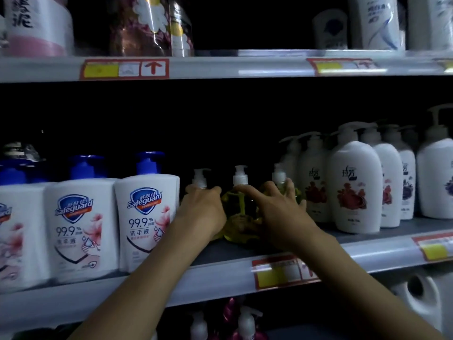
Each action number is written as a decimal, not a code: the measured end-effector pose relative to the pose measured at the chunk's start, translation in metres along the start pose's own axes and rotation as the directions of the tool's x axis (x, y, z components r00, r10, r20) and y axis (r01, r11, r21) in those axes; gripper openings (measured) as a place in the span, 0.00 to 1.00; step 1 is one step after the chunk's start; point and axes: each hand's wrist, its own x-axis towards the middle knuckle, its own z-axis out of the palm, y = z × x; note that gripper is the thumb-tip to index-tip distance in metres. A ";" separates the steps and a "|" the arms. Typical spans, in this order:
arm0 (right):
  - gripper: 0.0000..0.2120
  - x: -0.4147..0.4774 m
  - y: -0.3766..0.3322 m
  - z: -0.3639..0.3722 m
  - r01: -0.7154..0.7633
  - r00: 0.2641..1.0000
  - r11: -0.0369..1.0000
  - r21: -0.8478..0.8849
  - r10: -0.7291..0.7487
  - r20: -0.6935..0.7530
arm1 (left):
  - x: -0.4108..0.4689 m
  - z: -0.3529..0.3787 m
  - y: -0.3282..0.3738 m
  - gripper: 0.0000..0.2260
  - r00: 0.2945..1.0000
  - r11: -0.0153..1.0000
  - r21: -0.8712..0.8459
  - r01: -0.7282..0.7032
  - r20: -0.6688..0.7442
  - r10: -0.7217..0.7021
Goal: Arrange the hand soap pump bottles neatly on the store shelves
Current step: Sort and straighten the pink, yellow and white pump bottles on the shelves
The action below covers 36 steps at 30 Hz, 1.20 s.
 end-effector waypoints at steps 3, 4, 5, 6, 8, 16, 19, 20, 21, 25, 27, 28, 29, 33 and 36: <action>0.34 -0.002 0.025 -0.011 0.092 0.991 0.958 0.271 -0.063 -0.116 | 0.000 0.001 0.000 0.24 1.000 1.000 0.016 0.011 0.011 -0.011; 0.34 -0.002 0.037 -0.014 0.106 0.983 0.941 0.321 -0.051 -0.177 | -0.001 0.003 -0.001 0.24 1.000 1.000 0.025 0.011 0.006 -0.011; 0.35 -0.001 0.048 -0.016 0.097 0.979 0.947 0.308 -0.034 -0.202 | -0.001 0.004 -0.001 0.24 1.000 0.999 0.032 0.008 -0.003 -0.008; 0.35 0.000 0.056 -0.016 0.064 0.983 0.962 0.264 -0.016 -0.180 | -0.001 0.006 -0.001 0.24 1.000 0.999 0.036 0.007 -0.009 -0.007; 0.33 0.004 0.062 -0.012 0.011 0.998 0.980 0.197 0.003 -0.066 | -0.001 0.007 0.000 0.24 1.000 0.999 0.038 0.014 -0.011 -0.014; 0.24 0.009 0.067 -0.020 -0.033 0.999 0.941 0.336 0.019 0.047 | -0.007 0.006 -0.001 0.34 0.999 0.999 0.025 -0.033 0.032 0.032; 0.27 0.005 0.069 -0.019 -0.027 0.999 0.964 0.266 0.034 -0.022 | -0.010 0.009 0.003 0.40 1.000 1.000 0.026 -0.012 0.016 0.011; 0.29 0.003 0.071 -0.017 -0.026 0.998 0.963 0.270 0.041 -0.048 | -0.011 0.011 0.004 0.40 1.000 1.000 0.025 -0.005 0.003 0.005; 0.33 0.001 0.072 -0.014 -0.036 0.997 0.955 0.295 0.053 -0.051 | -0.011 0.012 0.005 0.40 1.000 1.000 0.023 -0.003 -0.008 0.003; 0.42 0.004 0.067 -0.006 -0.074 0.997 0.955 0.286 0.064 0.046 | -0.010 0.016 0.010 0.40 0.999 0.999 0.031 0.013 -0.030 -0.012; 0.36 0.012 0.067 -0.006 -0.050 0.997 0.975 0.215 0.034 0.075 | -0.010 0.017 0.011 0.39 0.999 0.999 0.046 0.017 -0.040 -0.015; 0.34 0.015 0.070 -0.009 -0.051 0.995 0.974 0.222 0.030 0.097 | -0.011 0.017 0.011 0.39 0.999 0.998 0.054 0.016 -0.048 -0.014; 0.32 0.016 0.072 -0.012 -0.047 0.993 0.968 0.248 0.018 0.118 | -0.011 0.018 0.012 0.38 0.998 0.998 0.060 0.015 -0.055 -0.012; 0.30 0.012 0.077 -0.019 -0.049 0.982 0.945 0.323 -0.013 0.188 | -0.011 0.021 0.011 0.38 0.998 0.998 0.064 0.020 -0.058 -0.016; 0.32 0.001 0.069 -0.024 -0.078 0.970 0.945 0.318 -0.002 0.244 | -0.013 0.017 0.010 0.39 0.999 0.998 0.053 0.031 -0.021 -0.030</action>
